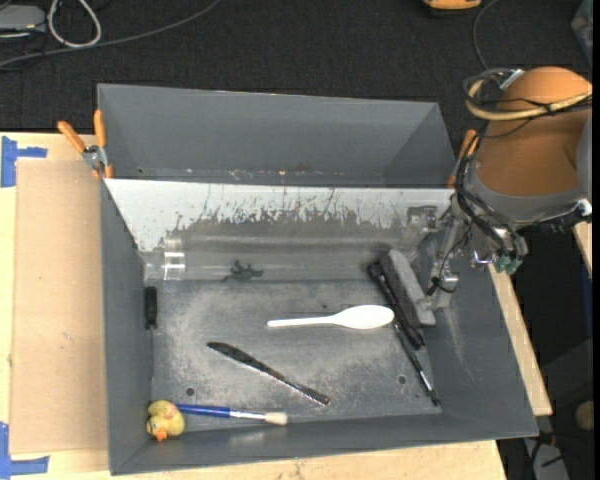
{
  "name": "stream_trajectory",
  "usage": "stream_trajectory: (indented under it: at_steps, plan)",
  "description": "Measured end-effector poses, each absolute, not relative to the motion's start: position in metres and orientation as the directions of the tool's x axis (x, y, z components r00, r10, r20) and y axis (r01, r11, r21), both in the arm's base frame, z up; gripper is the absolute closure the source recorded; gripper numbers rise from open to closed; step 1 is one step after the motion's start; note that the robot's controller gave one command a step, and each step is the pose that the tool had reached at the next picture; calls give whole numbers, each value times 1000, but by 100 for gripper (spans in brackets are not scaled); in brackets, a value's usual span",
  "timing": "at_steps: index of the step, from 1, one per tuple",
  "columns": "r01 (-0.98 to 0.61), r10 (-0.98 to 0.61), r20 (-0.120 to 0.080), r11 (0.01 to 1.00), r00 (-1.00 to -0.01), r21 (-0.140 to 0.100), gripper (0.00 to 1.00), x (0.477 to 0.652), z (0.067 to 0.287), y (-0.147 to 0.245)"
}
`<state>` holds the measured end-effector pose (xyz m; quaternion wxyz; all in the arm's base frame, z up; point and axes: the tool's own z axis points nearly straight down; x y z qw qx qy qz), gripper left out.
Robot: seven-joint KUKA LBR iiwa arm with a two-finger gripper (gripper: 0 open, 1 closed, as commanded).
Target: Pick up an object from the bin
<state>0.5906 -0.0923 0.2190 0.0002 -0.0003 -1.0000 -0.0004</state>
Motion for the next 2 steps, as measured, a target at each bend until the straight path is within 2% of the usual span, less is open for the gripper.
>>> stream_trajectory:
  at_steps: [1,2]
  plan:
    - [-10,-10,-2,1000,-1000,1,0,585,137,-55]
    - [-70,-70,-14,998,-997,0,0,578,147,-11]
